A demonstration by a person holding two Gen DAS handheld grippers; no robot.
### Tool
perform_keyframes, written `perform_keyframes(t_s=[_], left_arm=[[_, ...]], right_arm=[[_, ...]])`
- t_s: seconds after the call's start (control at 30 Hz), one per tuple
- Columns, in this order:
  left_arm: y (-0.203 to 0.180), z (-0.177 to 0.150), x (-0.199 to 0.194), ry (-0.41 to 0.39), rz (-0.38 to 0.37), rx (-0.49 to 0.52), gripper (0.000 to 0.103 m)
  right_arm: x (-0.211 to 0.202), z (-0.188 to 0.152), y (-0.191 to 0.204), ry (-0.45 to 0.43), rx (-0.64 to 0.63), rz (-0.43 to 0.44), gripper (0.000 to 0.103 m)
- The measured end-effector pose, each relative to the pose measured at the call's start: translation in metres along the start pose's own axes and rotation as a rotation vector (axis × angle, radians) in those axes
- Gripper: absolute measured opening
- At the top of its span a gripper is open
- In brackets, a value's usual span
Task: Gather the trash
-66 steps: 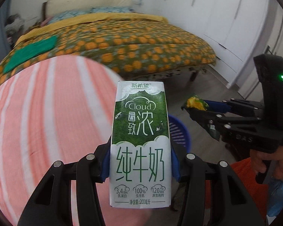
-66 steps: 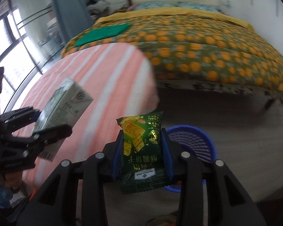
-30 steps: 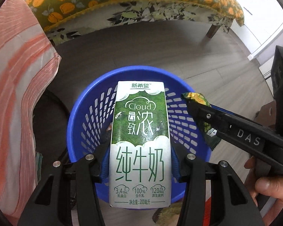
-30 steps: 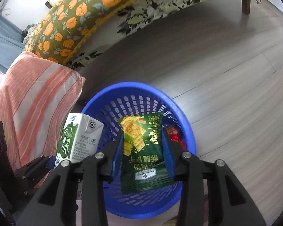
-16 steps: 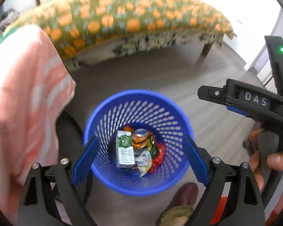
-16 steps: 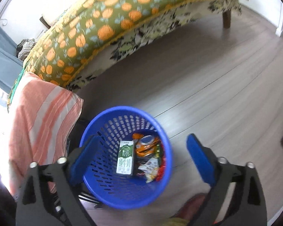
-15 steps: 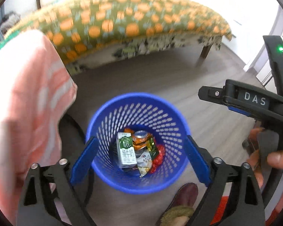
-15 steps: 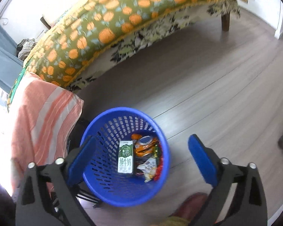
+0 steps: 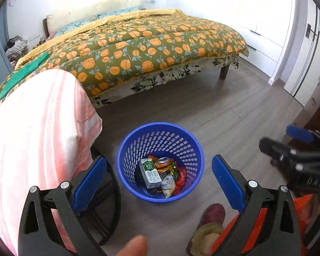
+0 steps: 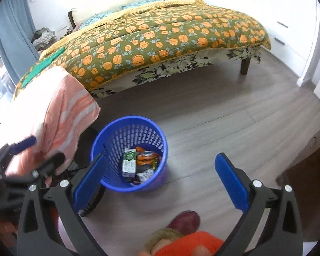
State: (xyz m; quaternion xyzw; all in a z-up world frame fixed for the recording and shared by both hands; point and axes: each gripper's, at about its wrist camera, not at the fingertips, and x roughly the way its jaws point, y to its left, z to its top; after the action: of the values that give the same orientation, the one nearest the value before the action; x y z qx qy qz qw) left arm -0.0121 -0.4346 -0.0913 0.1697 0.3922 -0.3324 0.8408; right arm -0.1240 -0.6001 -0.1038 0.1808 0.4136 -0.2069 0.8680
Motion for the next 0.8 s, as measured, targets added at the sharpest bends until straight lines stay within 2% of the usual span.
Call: perform_keyframes(t_s=[0.1,0.2,0.3,0.53,0.8], left_arm=[[0.007,0.002,-0.010,-0.012,-0.004,-0.031,0.098],[0.010,0.004,-0.015,-0.021,0.035,-0.032,0.098],[0.013,0.004,-0.017,-0.028,0.037,-0.040,0.098],[0.011,0.002,-0.017,0.002,0.078,-0.034,0.098],[0.014,0.001,-0.008,0.043,0.052,-0.051,0.098]], right_arm=[[-0.005,-0.007,0.004,-0.009,-0.009,-0.002,0.098],[-0.007,-0.010,0.006,-0.006,-0.021,0.033,0.098],[-0.011,-0.011,0.010,-0.015,-0.043,0.038,0.098],[-0.014,-0.013,0.012,-0.009,-0.055,0.036,0.098],[-0.013,-0.015,0.018,0.000,-0.088,0.040,0.098]])
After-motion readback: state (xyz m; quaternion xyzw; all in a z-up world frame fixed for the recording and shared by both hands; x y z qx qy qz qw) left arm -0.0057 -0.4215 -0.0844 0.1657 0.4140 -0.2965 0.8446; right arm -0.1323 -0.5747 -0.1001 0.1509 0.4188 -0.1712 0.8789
